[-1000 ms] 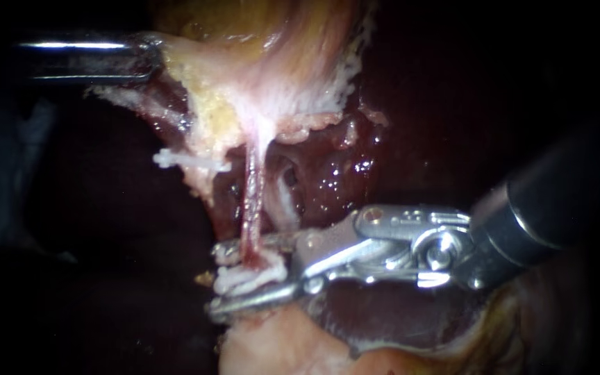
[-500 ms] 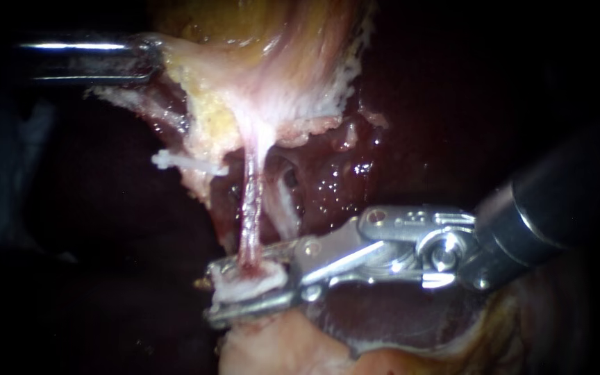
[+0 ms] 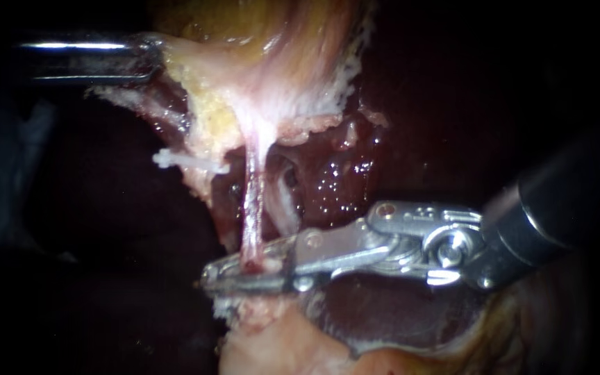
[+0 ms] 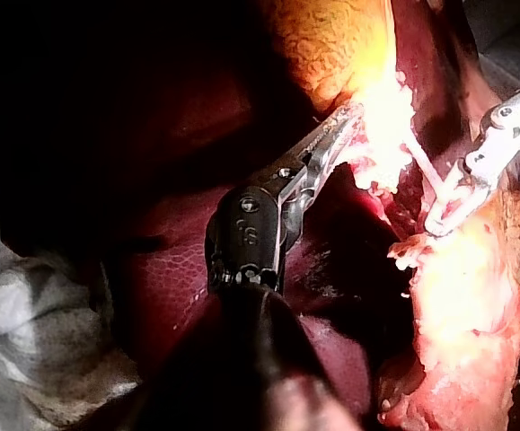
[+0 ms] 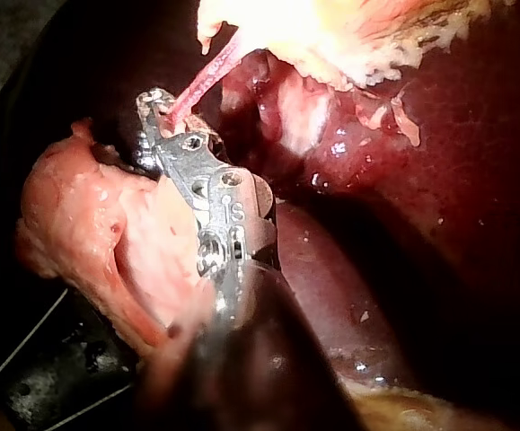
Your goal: Clipping second clip right tube
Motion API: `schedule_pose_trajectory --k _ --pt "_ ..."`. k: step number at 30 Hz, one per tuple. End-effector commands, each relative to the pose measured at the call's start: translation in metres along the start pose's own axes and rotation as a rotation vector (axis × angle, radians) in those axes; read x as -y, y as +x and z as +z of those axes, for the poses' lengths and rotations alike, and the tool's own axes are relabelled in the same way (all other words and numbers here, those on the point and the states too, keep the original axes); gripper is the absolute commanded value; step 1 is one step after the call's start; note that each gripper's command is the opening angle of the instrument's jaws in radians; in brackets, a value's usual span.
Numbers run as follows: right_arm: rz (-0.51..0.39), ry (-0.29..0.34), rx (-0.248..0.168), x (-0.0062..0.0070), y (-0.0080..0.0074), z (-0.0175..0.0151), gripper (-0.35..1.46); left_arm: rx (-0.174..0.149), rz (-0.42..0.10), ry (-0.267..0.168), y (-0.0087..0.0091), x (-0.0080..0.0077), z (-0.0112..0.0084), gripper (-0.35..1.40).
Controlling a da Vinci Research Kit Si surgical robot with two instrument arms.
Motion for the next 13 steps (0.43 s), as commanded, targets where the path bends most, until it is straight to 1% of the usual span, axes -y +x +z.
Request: schedule_pose_trajectory --k 1,13 --pt "-0.001 0.002 0.001 0.0 0.0 0.0001 -0.35 0.0 0.0 0.0 0.0 0.0 0.0 -0.35" --pt "-0.002 0.002 0.001 -0.0003 0.0 0.0001 -0.35 0.0 0.0 0.0 0.0 0.0 0.0 -0.35"
